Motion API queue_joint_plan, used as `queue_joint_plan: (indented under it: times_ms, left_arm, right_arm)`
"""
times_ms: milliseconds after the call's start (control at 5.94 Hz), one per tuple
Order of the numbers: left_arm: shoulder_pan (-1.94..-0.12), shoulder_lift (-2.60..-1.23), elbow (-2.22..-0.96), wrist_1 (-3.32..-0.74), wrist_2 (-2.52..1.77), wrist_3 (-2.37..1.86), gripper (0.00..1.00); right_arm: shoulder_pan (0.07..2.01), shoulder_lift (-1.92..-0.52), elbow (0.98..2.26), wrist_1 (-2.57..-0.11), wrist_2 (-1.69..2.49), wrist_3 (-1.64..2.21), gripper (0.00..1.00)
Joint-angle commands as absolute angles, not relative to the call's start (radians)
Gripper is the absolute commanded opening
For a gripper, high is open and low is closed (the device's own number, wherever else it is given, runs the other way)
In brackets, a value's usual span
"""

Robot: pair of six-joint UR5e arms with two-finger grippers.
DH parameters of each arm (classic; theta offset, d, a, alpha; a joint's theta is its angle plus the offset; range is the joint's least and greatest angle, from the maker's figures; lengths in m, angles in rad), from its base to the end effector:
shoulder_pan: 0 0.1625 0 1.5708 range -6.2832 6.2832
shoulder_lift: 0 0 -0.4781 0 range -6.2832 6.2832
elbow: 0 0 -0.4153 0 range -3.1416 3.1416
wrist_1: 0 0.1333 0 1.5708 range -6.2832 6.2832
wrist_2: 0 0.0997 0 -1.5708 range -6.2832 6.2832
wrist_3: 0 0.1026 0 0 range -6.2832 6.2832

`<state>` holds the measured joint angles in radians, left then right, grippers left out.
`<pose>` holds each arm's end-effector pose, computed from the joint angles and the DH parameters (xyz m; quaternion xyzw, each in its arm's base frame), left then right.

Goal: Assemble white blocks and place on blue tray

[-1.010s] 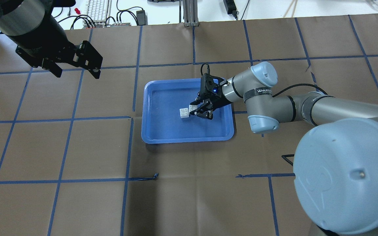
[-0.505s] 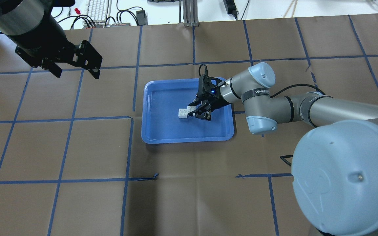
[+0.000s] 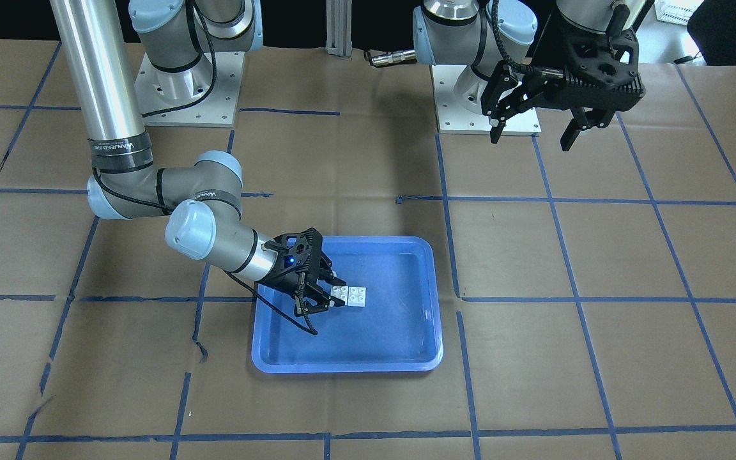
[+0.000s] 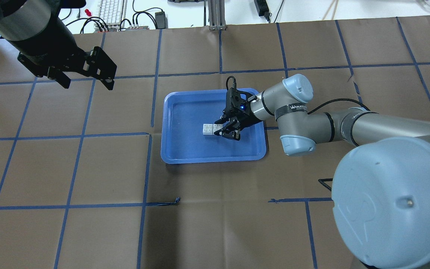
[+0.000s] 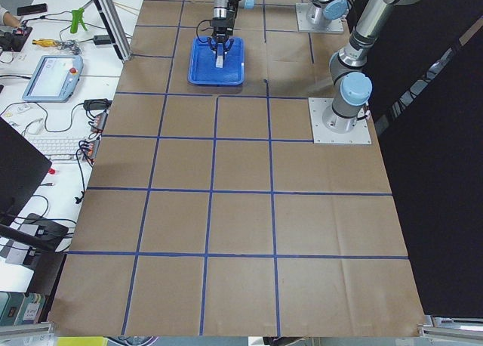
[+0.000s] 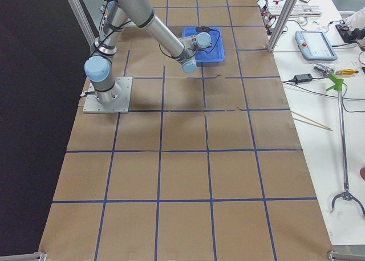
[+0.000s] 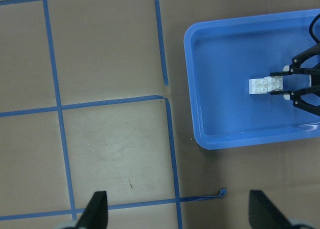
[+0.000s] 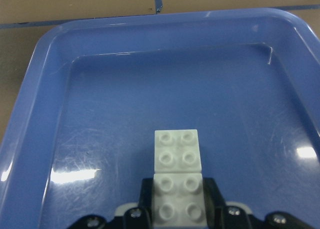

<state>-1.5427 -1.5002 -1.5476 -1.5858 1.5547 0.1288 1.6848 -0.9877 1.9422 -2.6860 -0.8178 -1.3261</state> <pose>-0.1212 -0.4908 0.5839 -0.0506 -0.9979 0.0399 0.0049 0.2720 -0.5866 0.1648 -0.6334 0.6774 -0.2701 0.2587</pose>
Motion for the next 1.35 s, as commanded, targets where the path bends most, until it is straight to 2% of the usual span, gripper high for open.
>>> queue_joint_plan:
  times_ms: [0, 337, 1178]
  left_arm:
    - [-1.543, -1.500, -1.548, -1.585, 1.554, 0.129, 0.99]
    - [-1.543, -1.500, -1.549, -1.585, 1.554, 0.129, 0.99]
    - [-1.545, -1.497, -1.551, -1.585, 1.555, 0.130, 0.99]
  right_arm:
    - [1.684, -0.989, 1.944, -2.689, -0.818, -1.325, 0.25]
    - [1.686, -0.989, 1.944, -2.688, -0.816, -1.325, 0.25]
    - [1.686, -0.986, 1.944, -2.688, -0.816, -1.327, 0.35]
